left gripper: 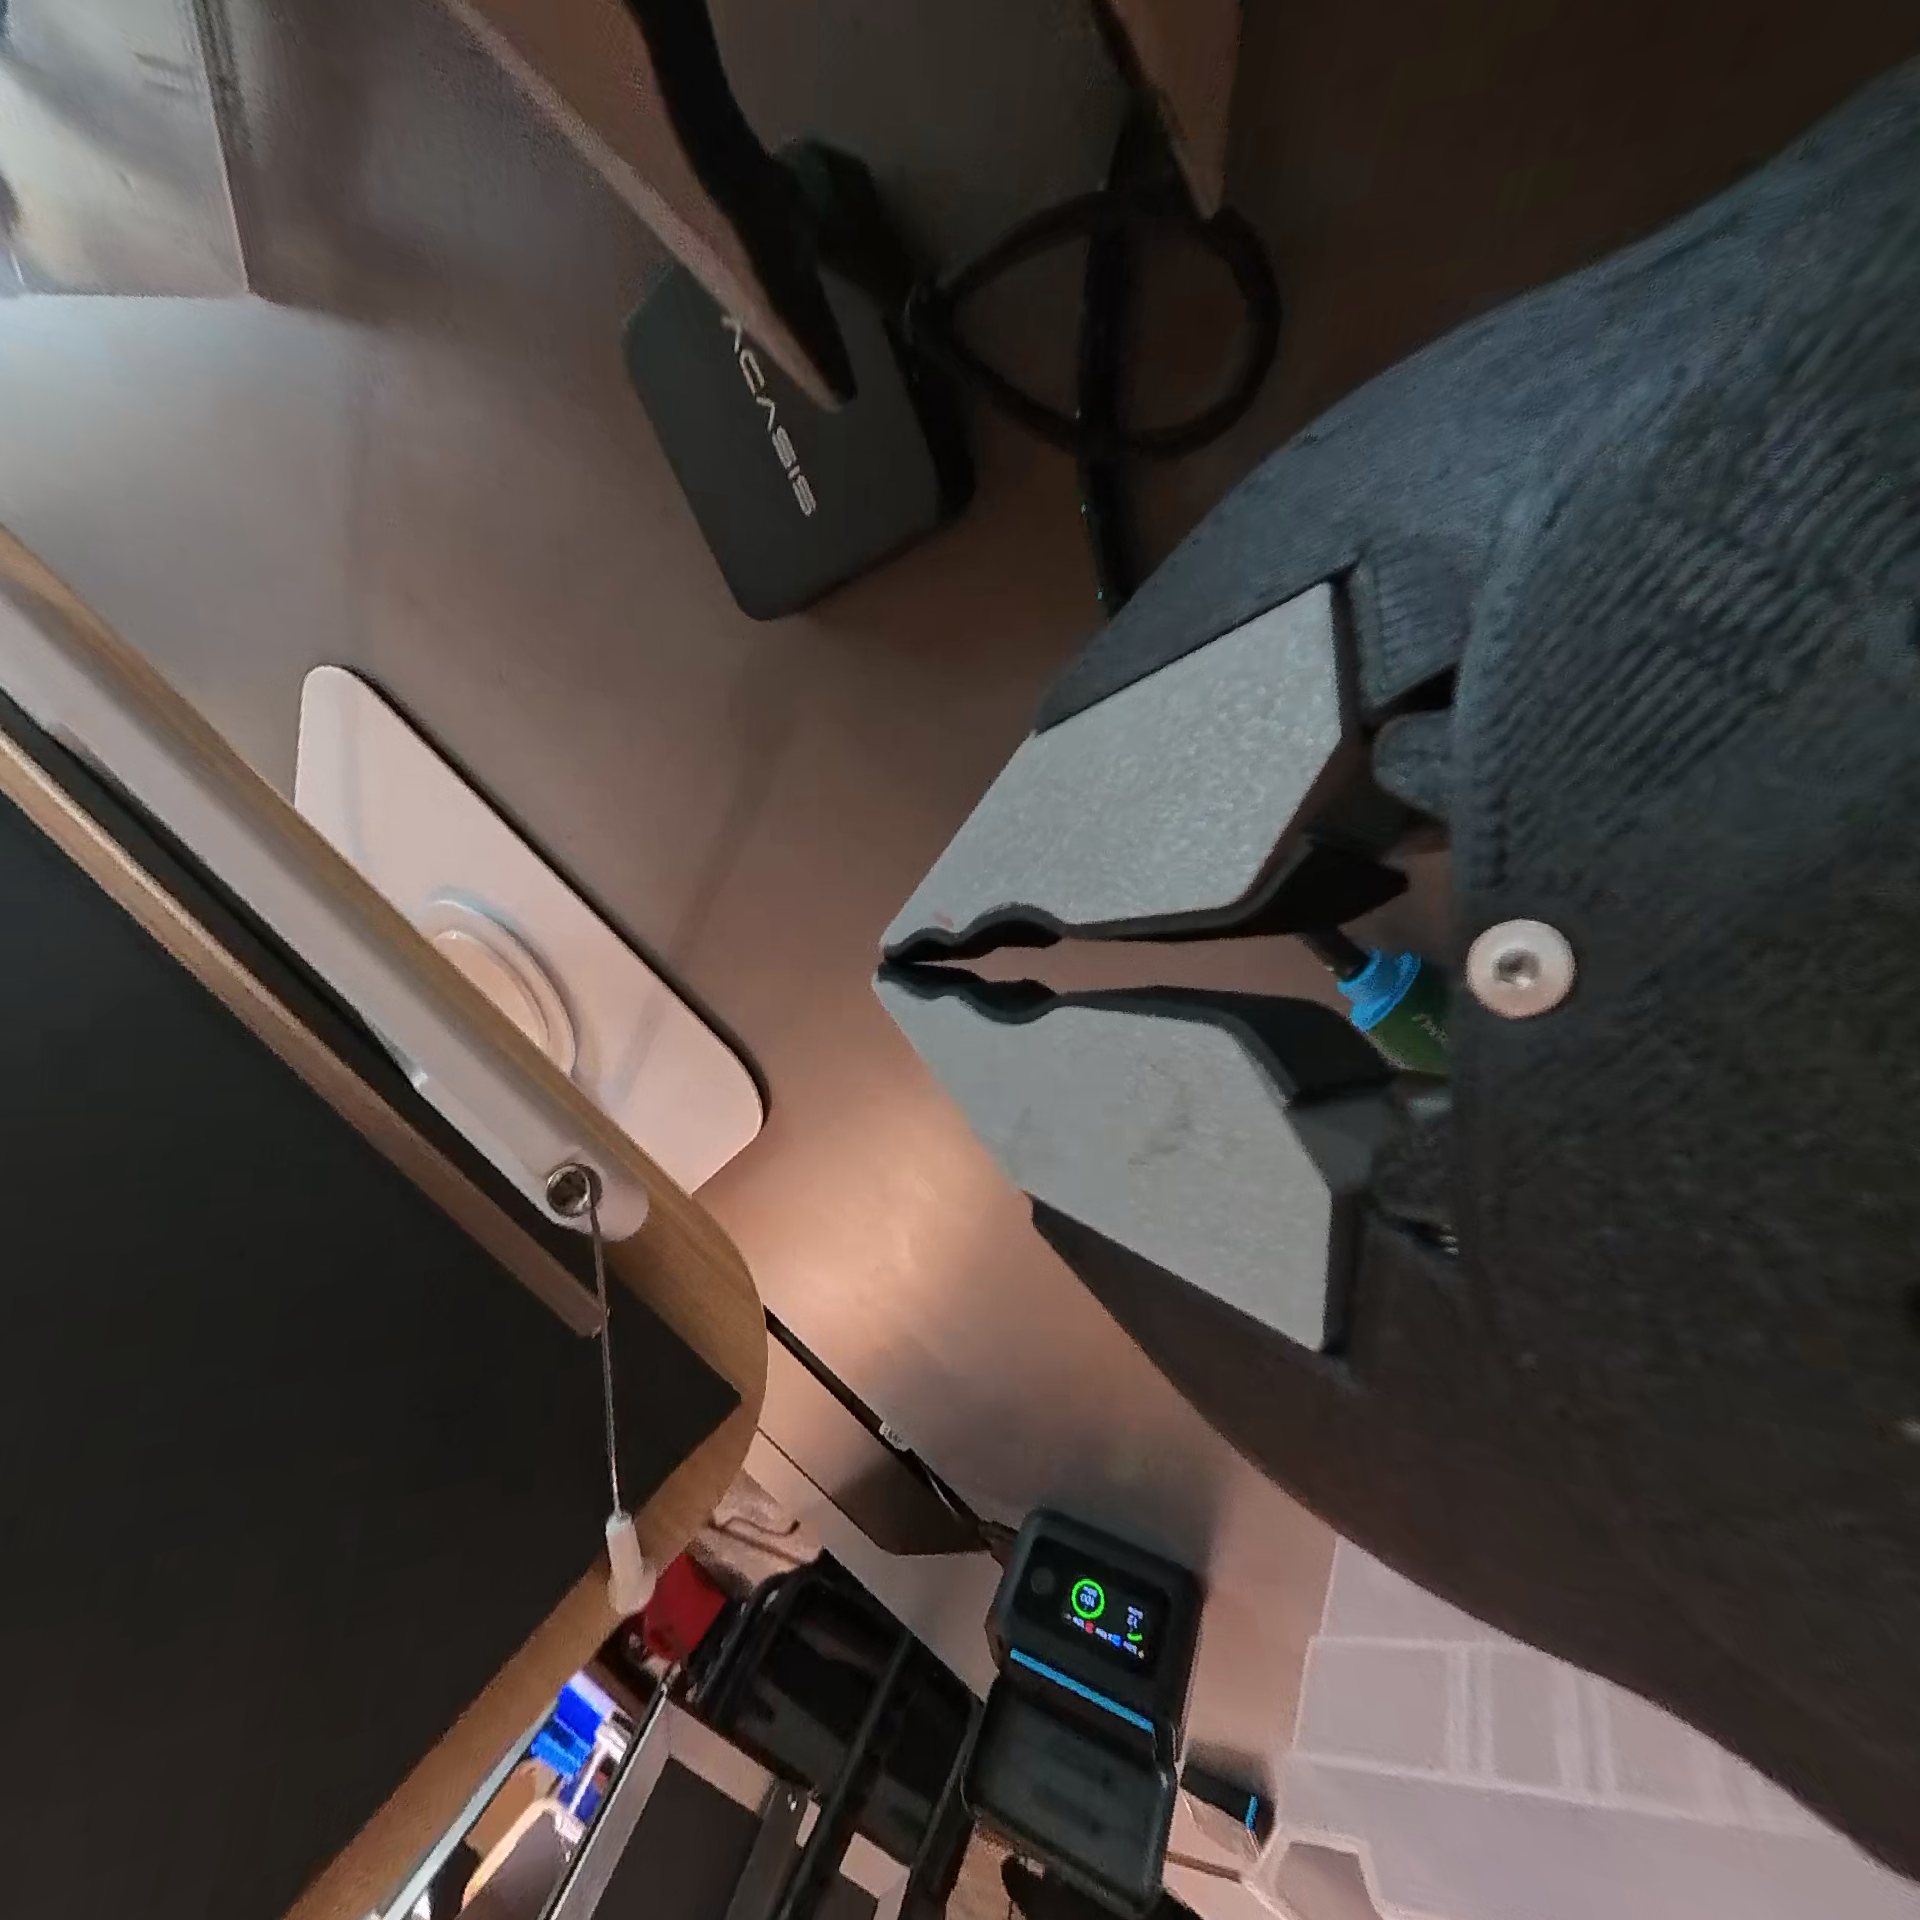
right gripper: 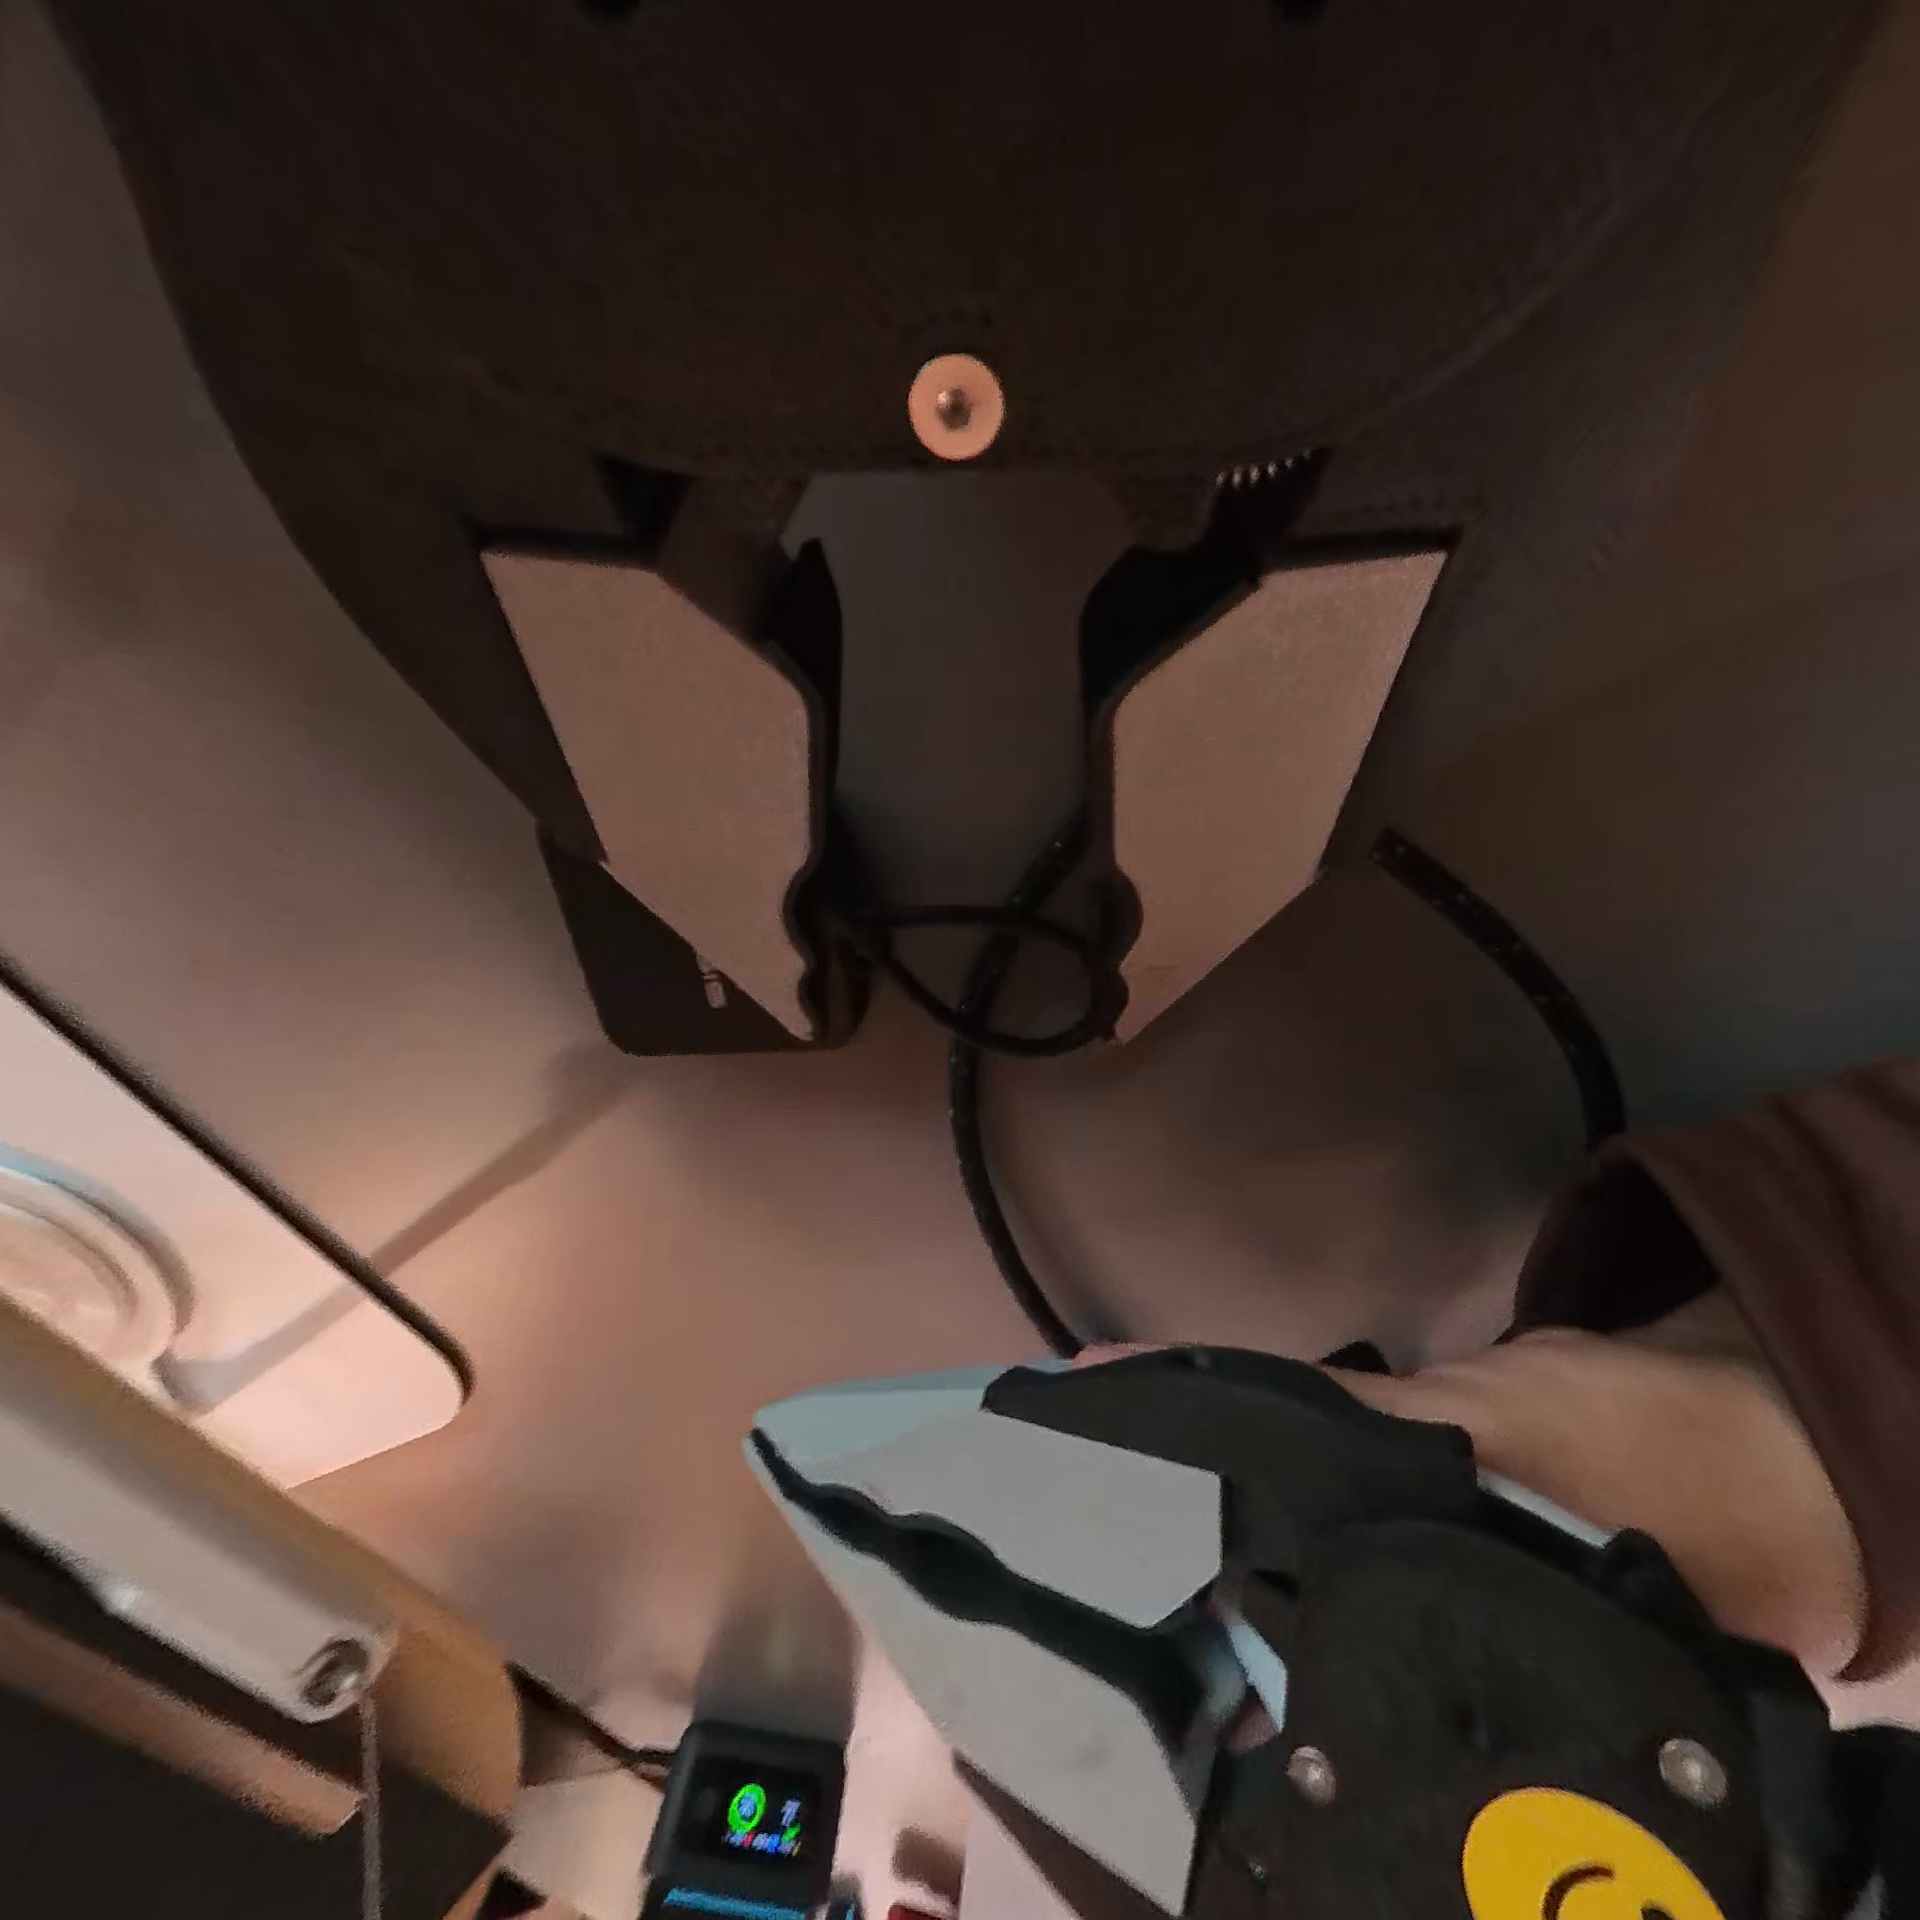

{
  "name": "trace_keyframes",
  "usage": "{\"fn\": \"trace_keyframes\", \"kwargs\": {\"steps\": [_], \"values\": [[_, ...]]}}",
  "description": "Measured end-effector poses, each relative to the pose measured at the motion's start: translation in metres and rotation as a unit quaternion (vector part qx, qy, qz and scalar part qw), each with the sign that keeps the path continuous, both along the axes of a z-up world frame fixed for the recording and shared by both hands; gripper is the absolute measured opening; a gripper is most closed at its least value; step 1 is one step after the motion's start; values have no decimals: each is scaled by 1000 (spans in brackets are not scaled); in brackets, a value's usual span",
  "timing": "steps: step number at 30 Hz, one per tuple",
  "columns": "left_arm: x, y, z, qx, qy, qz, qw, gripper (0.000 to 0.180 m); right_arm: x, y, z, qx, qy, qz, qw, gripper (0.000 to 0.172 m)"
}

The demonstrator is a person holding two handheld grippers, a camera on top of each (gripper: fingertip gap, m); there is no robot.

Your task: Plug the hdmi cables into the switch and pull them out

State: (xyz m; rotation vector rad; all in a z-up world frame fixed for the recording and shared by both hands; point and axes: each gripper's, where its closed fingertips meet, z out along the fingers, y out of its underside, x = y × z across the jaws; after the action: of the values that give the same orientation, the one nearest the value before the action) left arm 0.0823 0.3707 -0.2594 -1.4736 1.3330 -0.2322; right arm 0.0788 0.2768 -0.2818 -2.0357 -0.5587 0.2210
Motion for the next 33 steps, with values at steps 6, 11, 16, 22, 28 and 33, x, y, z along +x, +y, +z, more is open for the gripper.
{"fn": "trace_keyframes", "kwargs": {"steps": [6, 11, 16, 22, 28, 33], "values": [[1, -4, -23, -27, 46, -12, 999, 0, 24, 4, -17, -60, -3, -63, 996, 28], [-2, -7, -52, -54, 111, -19, 992, 0, 52, 6, -15, -64, 28, -127, 989, 10], [-1, -12, -55, -61, 118, -31, 991, 0, 67, 6, -8, -45, 45, -149, 987, 9], [3, -25, -55, -101, 108, -65, 987, 0, 62, 7, -3, -26, 45, -140, 989, 19], [2, -3, -20, -72, 15, -19, 997, 0, 57, 9, 2, -10, 40, -133, 990, 29], [0, 4, 1, -84, -56, 3, 995, 0, 48, 9, 9, 10, 55, -114, 992, 32]]}}
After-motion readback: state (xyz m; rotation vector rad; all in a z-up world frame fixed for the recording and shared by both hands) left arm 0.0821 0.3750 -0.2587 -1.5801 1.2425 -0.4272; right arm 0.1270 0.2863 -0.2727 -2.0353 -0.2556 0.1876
